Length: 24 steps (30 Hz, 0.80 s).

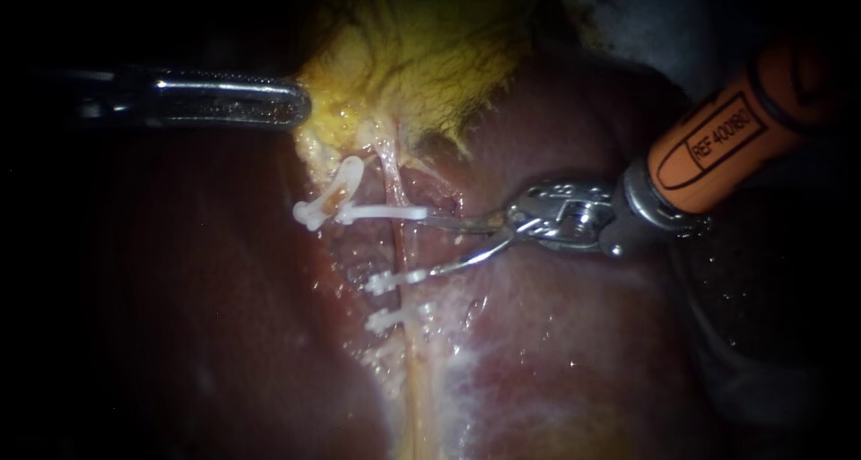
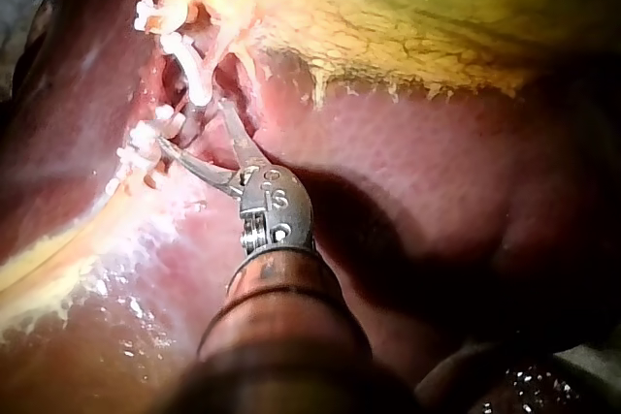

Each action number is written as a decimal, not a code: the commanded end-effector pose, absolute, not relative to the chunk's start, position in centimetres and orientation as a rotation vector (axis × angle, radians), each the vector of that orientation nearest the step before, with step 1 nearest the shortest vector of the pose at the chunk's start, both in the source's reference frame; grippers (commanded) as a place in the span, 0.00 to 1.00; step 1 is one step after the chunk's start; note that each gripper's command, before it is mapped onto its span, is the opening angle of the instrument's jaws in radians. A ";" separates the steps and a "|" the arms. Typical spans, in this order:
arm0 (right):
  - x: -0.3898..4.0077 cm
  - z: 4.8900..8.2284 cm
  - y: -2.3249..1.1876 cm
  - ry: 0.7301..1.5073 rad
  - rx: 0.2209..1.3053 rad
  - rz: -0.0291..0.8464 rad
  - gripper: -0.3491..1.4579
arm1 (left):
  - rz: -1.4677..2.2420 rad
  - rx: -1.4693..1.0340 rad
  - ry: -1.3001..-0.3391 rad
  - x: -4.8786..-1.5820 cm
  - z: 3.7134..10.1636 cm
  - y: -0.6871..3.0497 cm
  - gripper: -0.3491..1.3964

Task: Go to the cutting position right tube

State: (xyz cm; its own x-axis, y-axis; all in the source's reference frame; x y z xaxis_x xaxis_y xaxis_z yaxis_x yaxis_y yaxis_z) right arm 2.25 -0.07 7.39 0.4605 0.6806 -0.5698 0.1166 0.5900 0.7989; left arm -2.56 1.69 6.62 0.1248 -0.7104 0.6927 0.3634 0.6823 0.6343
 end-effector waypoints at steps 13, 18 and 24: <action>2.49 7.54 0.05 1.082 0.983 0.425 0.83 | -0.806 0.346 -1.211 -2.56 6.62 1.68 0.00; 2.57 7.59 0.06 1.119 1.041 0.415 0.81 | -0.806 0.345 -1.211 -2.56 6.62 1.68 0.00; 2.69 7.56 0.01 1.184 1.115 0.371 0.80 | -0.806 0.345 -1.211 -2.56 6.62 1.68 0.00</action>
